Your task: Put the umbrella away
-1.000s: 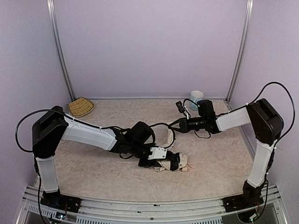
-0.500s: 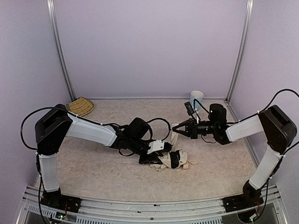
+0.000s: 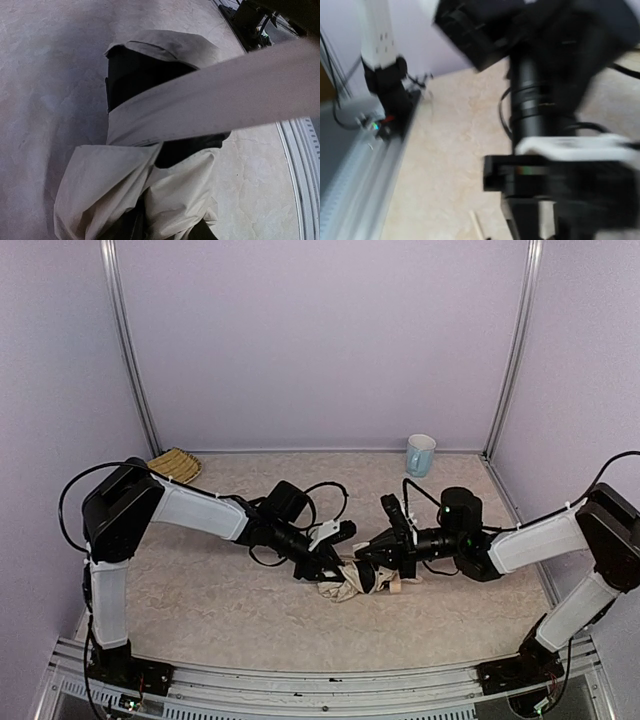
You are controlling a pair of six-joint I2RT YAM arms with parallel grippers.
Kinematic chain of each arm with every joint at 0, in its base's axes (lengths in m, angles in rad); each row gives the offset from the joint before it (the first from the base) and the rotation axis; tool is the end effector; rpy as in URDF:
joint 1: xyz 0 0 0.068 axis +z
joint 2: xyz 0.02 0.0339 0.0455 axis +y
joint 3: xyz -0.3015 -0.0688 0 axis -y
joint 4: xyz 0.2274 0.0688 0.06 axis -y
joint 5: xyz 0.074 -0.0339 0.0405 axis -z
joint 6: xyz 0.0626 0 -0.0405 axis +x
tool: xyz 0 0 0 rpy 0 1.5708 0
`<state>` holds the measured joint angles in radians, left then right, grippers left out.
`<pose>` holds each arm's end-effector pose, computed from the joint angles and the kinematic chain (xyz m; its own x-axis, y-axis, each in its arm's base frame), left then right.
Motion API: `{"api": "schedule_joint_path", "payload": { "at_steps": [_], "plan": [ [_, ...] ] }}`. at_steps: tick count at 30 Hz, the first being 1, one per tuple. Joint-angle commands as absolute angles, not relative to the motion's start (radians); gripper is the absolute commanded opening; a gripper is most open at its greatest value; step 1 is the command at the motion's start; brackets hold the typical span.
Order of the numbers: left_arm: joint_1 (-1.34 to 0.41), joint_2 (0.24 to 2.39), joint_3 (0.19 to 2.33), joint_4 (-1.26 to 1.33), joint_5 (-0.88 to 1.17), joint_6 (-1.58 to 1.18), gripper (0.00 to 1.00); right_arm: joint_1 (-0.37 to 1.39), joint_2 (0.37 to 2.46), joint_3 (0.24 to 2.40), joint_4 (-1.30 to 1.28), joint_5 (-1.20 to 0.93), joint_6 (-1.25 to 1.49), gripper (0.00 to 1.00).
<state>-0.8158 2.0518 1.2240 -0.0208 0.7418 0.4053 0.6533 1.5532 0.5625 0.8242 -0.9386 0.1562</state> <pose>0.2686 -0.3472 0.1638 -0.1402 0.5732 -0.8074 0.9774 -0.0501 -0.2052 0.2067 0.2218 0.2392 -0.2842 -0.1017 -0.9534 -0.9584 0.0015 0.2855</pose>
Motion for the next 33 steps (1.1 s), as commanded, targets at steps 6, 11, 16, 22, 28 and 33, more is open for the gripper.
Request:
{"api": "schedule_joint_path", "payload": {
  "at_steps": [6, 11, 16, 22, 28, 33],
  "plan": [
    [-0.759, 2.171, 1.287, -0.209, 0.716, 0.35, 0.0, 0.861, 1.419, 0.534, 0.661, -0.693, -0.277, 0.0],
    [-0.78, 2.078, 1.171, -0.116, 0.688, 0.411, 0.0, 0.684, 1.404, 0.527, 0.742, -0.611, -0.048, 0.0],
    [-0.829, 2.041, 1.137, -0.081, 0.603, 0.487, 0.0, 0.574, 1.564, 0.615, 0.816, -0.575, 0.102, 0.0],
    [-0.898, 2.064, 1.188, -0.166, 0.515, 0.584, 0.0, 0.528, 1.816, 0.835, 0.867, -0.592, 0.255, 0.0],
    [-0.896, 2.088, 1.223, -0.191, 0.525, 0.575, 0.0, 0.543, 1.944, 0.982, 0.936, -0.677, 0.44, 0.0],
    [-0.807, 2.113, 1.2, -0.072, 0.669, 0.434, 0.0, 0.592, 1.906, 0.863, 1.179, -0.699, 0.593, 0.0]
  ]
}}
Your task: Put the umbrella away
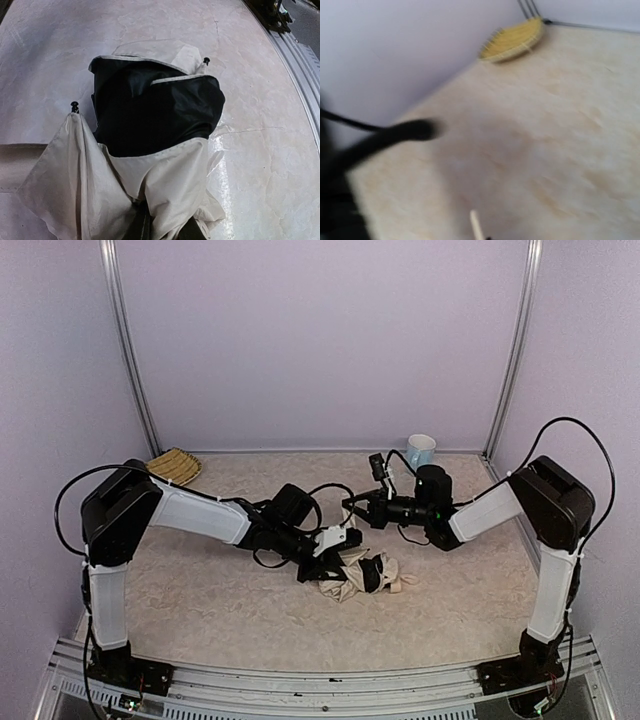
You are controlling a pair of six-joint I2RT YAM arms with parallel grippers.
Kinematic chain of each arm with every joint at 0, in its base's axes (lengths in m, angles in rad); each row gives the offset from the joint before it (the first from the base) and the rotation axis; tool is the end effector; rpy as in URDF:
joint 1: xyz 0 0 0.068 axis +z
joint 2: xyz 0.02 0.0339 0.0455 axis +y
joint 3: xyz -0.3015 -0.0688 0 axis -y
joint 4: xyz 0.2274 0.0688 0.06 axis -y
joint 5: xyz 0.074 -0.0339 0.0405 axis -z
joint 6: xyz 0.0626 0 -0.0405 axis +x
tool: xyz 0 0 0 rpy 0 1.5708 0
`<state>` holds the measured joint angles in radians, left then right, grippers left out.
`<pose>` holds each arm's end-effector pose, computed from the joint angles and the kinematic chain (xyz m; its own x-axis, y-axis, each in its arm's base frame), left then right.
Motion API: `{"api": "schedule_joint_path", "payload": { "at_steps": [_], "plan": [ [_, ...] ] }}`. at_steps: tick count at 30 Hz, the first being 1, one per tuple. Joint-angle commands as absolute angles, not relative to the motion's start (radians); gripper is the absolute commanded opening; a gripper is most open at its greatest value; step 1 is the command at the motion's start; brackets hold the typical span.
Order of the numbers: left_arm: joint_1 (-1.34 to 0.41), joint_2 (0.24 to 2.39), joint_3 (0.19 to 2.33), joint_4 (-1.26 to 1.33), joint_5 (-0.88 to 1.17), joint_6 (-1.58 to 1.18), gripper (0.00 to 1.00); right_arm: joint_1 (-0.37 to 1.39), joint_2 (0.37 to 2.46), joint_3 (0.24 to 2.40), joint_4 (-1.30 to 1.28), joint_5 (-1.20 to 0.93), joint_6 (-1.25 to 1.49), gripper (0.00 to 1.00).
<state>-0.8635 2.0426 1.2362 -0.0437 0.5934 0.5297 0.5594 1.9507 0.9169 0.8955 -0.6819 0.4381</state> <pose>0.2598 -0.3578 0.1649 0.0183 0.6233 -0.7818 0.9974 -0.0657 -0.0291 0.3360 0.2569 0.2119 -0.5050 0.0724 -0.8601 -0.8027 0.3269 0.4989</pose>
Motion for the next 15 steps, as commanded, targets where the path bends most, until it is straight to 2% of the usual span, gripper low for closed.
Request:
{"api": "schedule_joint_path", "payload": {
  "at_steps": [1, 8, 15],
  "plan": [
    [-0.793, 2.114, 1.195, -0.045, 0.697, 0.405, 0.0, 0.602, 1.893, 0.837, 1.2, -0.685, 0.603, 0.0],
    [-0.75, 2.151, 1.21, 0.015, 0.777, 0.292, 0.0, 0.678, 1.807, 0.684, 1.283, -0.642, 0.574, 0.0],
    [-0.693, 2.193, 1.236, 0.046, 0.825, 0.174, 0.0, 0.721, 1.772, 0.574, 1.285, -0.74, 0.469, 0.0]
  ]
}}
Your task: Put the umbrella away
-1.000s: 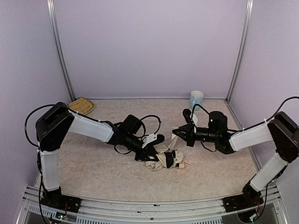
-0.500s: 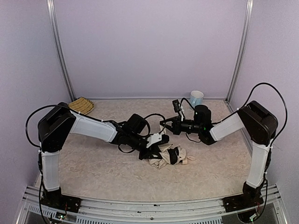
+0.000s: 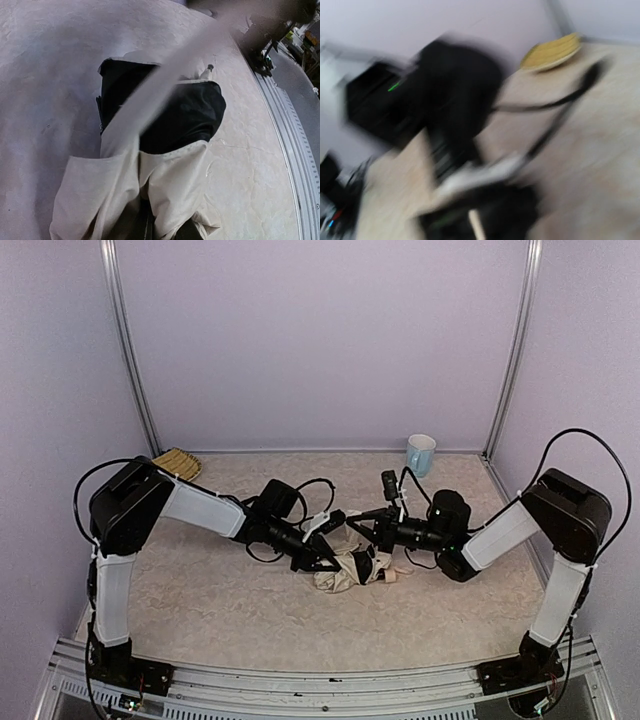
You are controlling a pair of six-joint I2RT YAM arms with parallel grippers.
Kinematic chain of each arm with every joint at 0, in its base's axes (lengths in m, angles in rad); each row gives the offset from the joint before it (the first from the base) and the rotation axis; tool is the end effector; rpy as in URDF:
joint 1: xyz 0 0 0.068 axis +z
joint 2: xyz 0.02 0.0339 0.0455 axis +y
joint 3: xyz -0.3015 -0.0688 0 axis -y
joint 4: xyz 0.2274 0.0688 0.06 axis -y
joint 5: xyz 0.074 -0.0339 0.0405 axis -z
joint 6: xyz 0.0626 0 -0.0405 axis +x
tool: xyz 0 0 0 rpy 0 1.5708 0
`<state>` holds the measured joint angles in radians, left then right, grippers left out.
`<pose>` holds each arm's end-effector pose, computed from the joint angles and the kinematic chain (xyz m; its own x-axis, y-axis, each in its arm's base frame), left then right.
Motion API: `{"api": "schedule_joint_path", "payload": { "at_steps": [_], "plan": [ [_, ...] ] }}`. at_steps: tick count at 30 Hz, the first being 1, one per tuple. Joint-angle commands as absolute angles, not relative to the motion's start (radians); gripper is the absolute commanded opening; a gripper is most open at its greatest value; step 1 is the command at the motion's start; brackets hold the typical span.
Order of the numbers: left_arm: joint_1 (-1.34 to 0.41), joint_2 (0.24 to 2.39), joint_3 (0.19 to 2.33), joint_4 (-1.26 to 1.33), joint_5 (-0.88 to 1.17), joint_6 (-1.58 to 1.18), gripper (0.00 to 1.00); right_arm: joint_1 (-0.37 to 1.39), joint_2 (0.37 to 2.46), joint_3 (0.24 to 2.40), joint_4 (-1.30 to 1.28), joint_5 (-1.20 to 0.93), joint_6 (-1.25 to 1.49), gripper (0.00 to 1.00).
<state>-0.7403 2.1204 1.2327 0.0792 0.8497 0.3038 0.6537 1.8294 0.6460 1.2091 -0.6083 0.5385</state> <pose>0.2984 -0.3364 0.1487 -0.2617 0.5067 -0.8215 0.9500 -0.0147 -0.3118 0.2671 0.2497 0.2203 -0.4710 0.1693 -0.8657 -0.8282 0.2530 0.5001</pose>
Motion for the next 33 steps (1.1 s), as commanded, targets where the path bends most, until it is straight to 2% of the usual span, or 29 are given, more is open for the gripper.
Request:
{"api": "schedule_joint_path", "payload": {
  "at_steps": [1, 8, 15, 20, 23, 28, 33],
  "plan": [
    [-0.682, 2.193, 1.231, 0.063, 0.838, 0.154, 0.0, 0.72, 1.761, 0.552, 1.293, -0.744, 0.467, 0.0],
    [-0.668, 2.21, 1.255, 0.03, 0.845, 0.15, 0.0, 0.732, 1.722, 0.541, 1.163, -0.793, 0.312, 0.0],
    [-0.657, 2.25, 1.319, -0.057, 0.789, 0.145, 0.0, 0.86, 1.649, 0.549, 0.77, -0.765, -0.202, 0.0],
    [-0.648, 2.276, 1.357, -0.143, 0.755, 0.174, 0.0, 0.959, 1.648, 0.524, 0.584, -0.661, -0.432, 0.0],
    [-0.647, 2.267, 1.357, -0.176, 0.736, 0.205, 0.0, 0.97, 1.689, 0.511, 0.583, -0.59, -0.426, 0.0],
    [-0.648, 2.253, 1.355, -0.23, 0.724, 0.253, 0.0, 0.97, 1.748, 0.438, 0.754, -0.517, -0.349, 0.0],
    [-0.66, 2.254, 1.369, -0.277, 0.715, 0.29, 0.0, 0.97, 1.859, 0.414, 0.813, -0.451, -0.32, 0.0]
  ]
}}
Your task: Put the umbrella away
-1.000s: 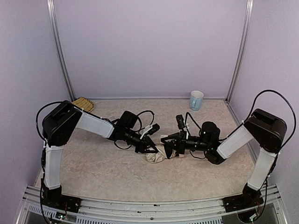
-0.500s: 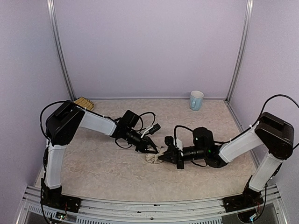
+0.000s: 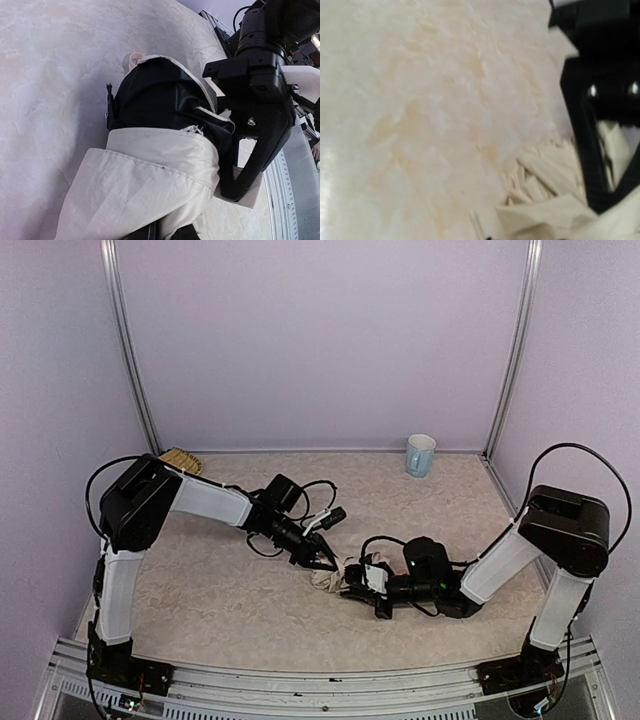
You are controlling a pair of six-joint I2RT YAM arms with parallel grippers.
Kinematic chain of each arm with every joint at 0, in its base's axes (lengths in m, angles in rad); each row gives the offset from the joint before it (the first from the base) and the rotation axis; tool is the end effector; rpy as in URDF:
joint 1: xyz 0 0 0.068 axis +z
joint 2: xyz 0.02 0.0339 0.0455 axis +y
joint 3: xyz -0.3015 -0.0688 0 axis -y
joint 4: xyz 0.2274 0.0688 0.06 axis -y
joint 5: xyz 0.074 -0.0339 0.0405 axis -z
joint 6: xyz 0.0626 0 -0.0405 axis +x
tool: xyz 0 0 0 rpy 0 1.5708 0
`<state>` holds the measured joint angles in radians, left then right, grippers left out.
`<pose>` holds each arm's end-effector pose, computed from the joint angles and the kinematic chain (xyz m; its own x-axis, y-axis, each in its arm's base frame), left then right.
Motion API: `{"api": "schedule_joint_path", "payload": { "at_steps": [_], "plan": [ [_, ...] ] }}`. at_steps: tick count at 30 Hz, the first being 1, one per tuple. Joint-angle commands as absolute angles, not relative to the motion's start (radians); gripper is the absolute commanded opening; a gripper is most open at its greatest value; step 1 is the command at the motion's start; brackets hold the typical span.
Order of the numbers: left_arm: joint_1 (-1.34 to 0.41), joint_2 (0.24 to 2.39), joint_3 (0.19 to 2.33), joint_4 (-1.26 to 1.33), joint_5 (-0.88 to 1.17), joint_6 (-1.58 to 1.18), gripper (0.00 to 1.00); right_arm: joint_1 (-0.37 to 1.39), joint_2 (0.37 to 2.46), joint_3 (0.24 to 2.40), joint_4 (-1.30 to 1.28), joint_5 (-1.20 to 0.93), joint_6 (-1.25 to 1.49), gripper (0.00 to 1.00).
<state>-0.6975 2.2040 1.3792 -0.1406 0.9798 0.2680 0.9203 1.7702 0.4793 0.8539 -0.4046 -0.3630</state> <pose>0.3182 -0.3345 0.1407 -0.4171 0.5420 -0.7296 0.8613 -0.0207 -0.5077 0.1738 0.2691 0.1514 0.0968 -0.4117 -0.9061 -0.9768 0.1355 -0.1660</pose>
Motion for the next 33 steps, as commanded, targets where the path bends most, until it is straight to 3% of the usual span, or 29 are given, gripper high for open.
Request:
{"api": "schedule_joint_path", "payload": {
  "at_steps": [1, 7, 11, 13, 16, 19, 29, 30, 31, 33],
  "plan": [
    [-0.667, 2.253, 1.372, -0.289, 0.714, 0.305, 0.0, 0.97, 1.869, 0.406, 0.826, -0.439, -0.318, 0.0],
    [-0.714, 2.263, 1.418, -0.385, 0.692, 0.396, 0.0, 0.958, 1.928, 0.415, 0.841, -0.42, -0.298, 0.0],
    [-0.723, 2.265, 1.44, -0.415, 0.706, 0.422, 0.06, 0.939, 1.967, 0.418, 0.882, -0.441, -0.286, 0.0],
    [-0.731, 2.263, 1.45, -0.433, 0.71, 0.444, 0.13, 0.922, 1.981, 0.426, 0.89, -0.451, -0.283, 0.0],
    [-0.753, 2.251, 1.447, -0.454, 0.7, 0.504, 0.36, 0.902, 1.982, 0.437, 0.884, -0.477, -0.297, 0.0],
    [-0.772, 2.235, 1.431, -0.44, 0.7, 0.546, 0.52, 0.899, 1.984, 0.455, 0.861, -0.493, -0.311, 0.0],
    [-0.779, 2.159, 1.365, -0.208, 0.658, 0.479, 0.67, 0.897, 1.985, 0.472, 0.832, -0.522, -0.329, 0.0],
    [-0.773, 2.158, 1.375, -0.184, 0.664, 0.447, 0.69, 0.897, 1.983, 0.469, 0.834, -0.522, -0.33, 0.0],
    [-0.769, 2.149, 1.372, -0.16, 0.679, 0.42, 0.79, 0.897, 1.981, 0.467, 0.833, -0.519, -0.329, 0.0],
    [-0.767, 2.095, 1.33, -0.091, 0.736, 0.386, 0.81, 0.897, 1.978, 0.465, 0.831, -0.515, -0.325, 0.0]
  ]
}}
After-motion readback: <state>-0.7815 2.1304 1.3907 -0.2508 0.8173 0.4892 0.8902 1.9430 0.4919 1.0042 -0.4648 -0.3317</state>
